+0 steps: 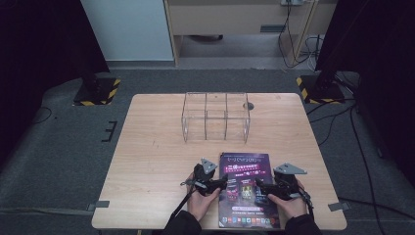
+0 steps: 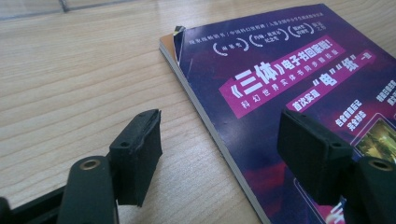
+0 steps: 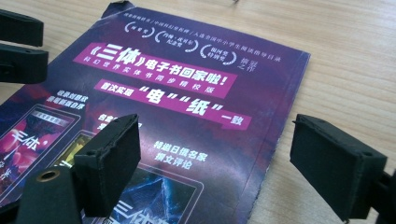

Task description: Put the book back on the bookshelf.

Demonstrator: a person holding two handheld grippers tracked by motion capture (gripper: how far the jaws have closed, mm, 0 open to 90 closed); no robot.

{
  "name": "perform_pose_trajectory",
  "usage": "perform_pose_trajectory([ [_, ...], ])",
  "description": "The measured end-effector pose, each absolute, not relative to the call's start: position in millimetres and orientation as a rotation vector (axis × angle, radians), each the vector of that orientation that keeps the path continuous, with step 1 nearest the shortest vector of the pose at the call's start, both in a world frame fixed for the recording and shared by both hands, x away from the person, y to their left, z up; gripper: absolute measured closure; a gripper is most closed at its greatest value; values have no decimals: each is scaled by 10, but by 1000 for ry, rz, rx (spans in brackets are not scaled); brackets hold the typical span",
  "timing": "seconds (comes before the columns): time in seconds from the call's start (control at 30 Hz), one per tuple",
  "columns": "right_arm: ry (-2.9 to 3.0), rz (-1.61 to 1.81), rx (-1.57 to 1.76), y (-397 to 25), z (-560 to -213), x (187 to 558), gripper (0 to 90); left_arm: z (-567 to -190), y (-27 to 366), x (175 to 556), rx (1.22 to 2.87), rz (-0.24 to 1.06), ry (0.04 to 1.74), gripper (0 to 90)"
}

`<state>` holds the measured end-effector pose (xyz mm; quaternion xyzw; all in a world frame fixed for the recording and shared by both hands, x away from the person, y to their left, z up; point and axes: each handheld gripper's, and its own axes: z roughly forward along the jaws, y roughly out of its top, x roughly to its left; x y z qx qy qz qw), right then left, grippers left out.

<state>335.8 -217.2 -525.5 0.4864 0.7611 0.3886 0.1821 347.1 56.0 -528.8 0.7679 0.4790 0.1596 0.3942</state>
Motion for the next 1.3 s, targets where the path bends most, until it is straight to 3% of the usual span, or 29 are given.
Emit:
perform_pose_trajectory([
  [0.83, 2191, 1070, 1385, -2130, -5362, 3360, 163, -5345, 430, 3501, 1930, 380, 1217, 403],
  [1.3, 2182, 1073, 1382, -2127, -5368, 3354, 164, -5353, 386, 3503, 1866, 334, 1261, 395],
])
